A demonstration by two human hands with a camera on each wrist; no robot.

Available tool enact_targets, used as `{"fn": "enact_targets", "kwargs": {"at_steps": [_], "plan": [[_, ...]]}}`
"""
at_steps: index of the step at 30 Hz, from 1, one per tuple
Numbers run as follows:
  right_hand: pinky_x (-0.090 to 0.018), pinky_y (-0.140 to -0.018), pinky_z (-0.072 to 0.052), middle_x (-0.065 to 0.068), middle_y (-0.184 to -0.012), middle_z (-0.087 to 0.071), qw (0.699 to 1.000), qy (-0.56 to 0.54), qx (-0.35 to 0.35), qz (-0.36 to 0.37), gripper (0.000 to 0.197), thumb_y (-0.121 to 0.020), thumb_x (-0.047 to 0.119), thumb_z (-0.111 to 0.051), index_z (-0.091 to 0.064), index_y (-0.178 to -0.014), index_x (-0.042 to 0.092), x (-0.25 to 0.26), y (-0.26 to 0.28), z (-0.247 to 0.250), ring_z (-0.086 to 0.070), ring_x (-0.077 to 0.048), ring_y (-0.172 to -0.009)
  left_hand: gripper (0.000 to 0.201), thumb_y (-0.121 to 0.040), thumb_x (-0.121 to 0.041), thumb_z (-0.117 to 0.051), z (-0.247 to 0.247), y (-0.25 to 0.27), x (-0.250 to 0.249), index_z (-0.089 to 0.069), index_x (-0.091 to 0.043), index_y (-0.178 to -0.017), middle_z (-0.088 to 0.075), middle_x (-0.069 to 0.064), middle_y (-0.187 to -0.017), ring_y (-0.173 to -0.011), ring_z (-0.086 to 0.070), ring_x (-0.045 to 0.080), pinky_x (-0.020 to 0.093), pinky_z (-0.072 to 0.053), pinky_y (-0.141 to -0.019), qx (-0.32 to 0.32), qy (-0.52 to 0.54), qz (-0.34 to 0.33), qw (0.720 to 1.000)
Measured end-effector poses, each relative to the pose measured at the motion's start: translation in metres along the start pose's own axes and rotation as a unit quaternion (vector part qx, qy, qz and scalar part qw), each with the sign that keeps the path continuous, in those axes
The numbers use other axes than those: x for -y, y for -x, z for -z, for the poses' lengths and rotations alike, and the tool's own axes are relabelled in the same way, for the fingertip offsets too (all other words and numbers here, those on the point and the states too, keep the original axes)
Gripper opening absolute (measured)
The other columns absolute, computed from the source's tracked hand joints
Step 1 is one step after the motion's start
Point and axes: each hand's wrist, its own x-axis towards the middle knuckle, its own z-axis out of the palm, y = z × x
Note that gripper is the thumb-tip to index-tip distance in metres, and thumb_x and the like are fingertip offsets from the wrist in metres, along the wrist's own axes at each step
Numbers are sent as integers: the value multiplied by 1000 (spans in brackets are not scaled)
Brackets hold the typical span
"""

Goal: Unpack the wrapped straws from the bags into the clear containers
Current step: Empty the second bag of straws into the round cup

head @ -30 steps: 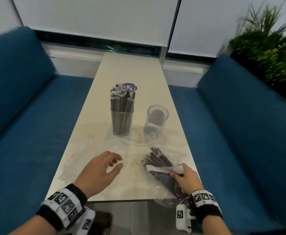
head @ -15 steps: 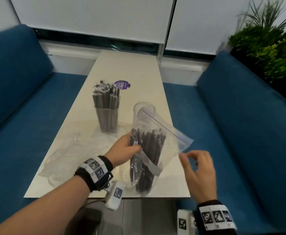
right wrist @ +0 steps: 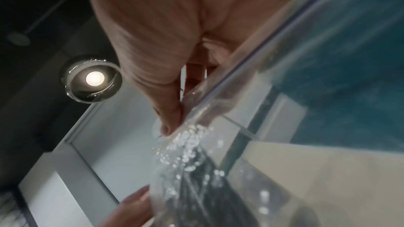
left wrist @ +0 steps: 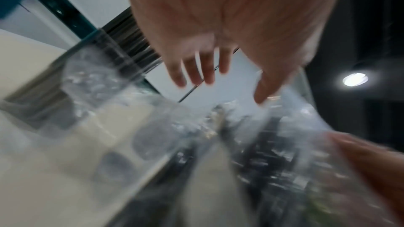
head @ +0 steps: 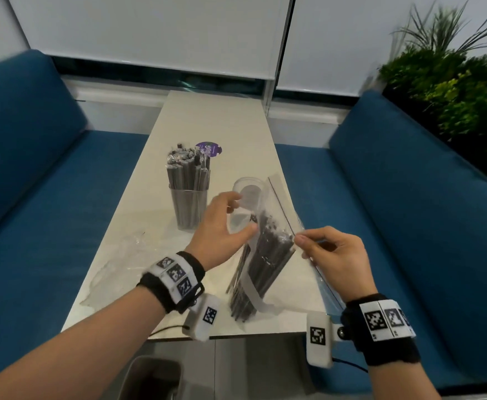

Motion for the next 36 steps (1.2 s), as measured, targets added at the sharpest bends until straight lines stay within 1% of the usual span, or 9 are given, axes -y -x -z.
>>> {"fn": "enact_targets", "kwargs": {"at_steps": [2,5,13,19,22,27,30,32,36], "plan": [[-33,-71,-60,5,-77,-79,1000,-3,13,2,5,-82,23,-87,-84,-82,27,6,8,-5,-73,-16,-72,22,-91,-32,-73,3,22,-19,-58,-21,-103,-58,-6,-91,-79,-53,3,14,-45,-72,-81,38,-38,995],[-36,-72,-61,3,-79,-79,999,-10,17,27,8,-78,21,-90,-84,-80,26,19,20,-16,-74,-19,-75,34,-92,-48,-64,2,52,-46,-63,-16,-84,-60,-1,-68,-61,-55,11,26,-51,-61,1,119,-22,993],[-22,-66,-56,7,-76,-75,990,-11,52,132,11,-77,10,-90,-85,-83,18,26,49,-49,-71,-13,-68,18,-102,-19,-58,15,63,-59,-61,-1,-102,-66,30,-90,-75,-70,46,59,-63,-63,44,262,120,957],[-29,-72,-60,8,-80,-76,983,-78,160,45,20,-91,52,-70,-73,-83,35,31,24,-41,-70,-8,-74,7,-95,-13,-70,16,60,-52,-73,-9,-92,-73,16,-89,-75,-74,25,41,-66,-67,20,265,125,956],[-34,-72,-62,4,-80,-75,969,-98,226,3,27,-96,50,-62,-68,-84,27,36,-1,-32,-72,-14,-77,10,-88,-13,-79,11,61,-53,-75,-5,-92,-78,17,-87,-78,-78,31,37,-65,-68,17,269,115,956],[-31,-87,-61,13,-104,-76,909,116,393,78,18,-93,44,-73,-66,-106,33,26,-29,-4,-73,-5,-96,5,-85,-13,-81,1,53,-51,-81,-12,-89,-80,4,-80,-77,-77,22,36,-66,-73,-16,149,68,986],[-28,-83,-59,19,-98,-73,898,206,367,128,34,-88,68,-59,-67,-104,39,21,-36,9,-69,-2,-92,6,-86,-13,-80,-6,46,-48,-82,-13,-91,-80,2,-83,-81,-75,22,39,-64,-80,-39,128,63,989],[-30,-76,-59,21,-89,-73,938,126,303,110,41,-82,78,-51,-66,-93,41,20,-40,12,-70,-5,-82,7,-86,-15,-80,-10,44,-49,-82,-17,-93,-80,-6,-85,-83,-73,12,28,-60,-84,-20,80,34,996],[-31,-73,-60,15,-90,-75,932,55,346,91,33,-82,68,-66,-64,-95,37,11,-54,13,-74,-9,-78,3,-86,-19,-81,-23,37,-62,-78,-19,-86,-76,-8,-80,-78,-69,3,17,-55,-78,28,28,17,999]]}}
